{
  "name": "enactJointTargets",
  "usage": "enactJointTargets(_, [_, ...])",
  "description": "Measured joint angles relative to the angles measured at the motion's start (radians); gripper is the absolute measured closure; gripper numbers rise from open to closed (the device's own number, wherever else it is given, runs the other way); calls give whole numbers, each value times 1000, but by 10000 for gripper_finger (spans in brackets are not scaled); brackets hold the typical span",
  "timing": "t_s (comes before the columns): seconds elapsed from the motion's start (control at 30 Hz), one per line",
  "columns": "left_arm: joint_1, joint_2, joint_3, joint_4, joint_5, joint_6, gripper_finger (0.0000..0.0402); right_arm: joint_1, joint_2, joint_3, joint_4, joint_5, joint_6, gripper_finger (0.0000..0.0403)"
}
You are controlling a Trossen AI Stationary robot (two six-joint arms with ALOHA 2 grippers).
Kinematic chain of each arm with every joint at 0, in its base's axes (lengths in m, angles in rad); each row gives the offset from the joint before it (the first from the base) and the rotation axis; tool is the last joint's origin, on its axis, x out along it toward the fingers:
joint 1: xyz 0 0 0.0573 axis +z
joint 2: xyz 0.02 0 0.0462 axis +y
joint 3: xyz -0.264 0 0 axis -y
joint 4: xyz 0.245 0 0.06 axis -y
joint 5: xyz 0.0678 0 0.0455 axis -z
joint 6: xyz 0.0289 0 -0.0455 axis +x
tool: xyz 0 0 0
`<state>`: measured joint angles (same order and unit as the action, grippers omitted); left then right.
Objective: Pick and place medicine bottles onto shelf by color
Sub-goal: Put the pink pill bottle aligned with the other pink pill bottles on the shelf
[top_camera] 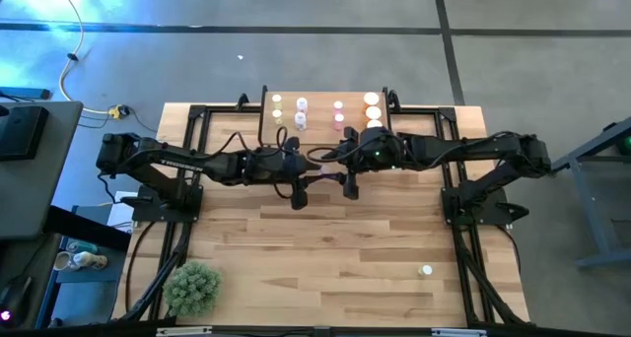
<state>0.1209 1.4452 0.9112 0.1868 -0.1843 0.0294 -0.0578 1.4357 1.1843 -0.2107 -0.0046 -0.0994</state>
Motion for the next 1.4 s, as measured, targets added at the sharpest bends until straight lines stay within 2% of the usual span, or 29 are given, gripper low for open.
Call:
enactJointTargets(0.4, [3,0,0,57,-8,20,312,0,0,0,-34,0,31,182])
enactJointTargets(0.77, [3,0,0,55,-11,27,312,-1,0,0,-33,-3,37,276])
enactJointTargets(1.1, [3,0,0,54,-11,27,311,-1,0,0,-34,1,37,291])
enactJointTargets(1.23, [3,0,0,54,-10,27,297,-1,0,0,-33,1,36,292])
enactJointTargets(1.4, [3,0,0,48,-10,27,256,-1,0,0,-34,15,36,292])
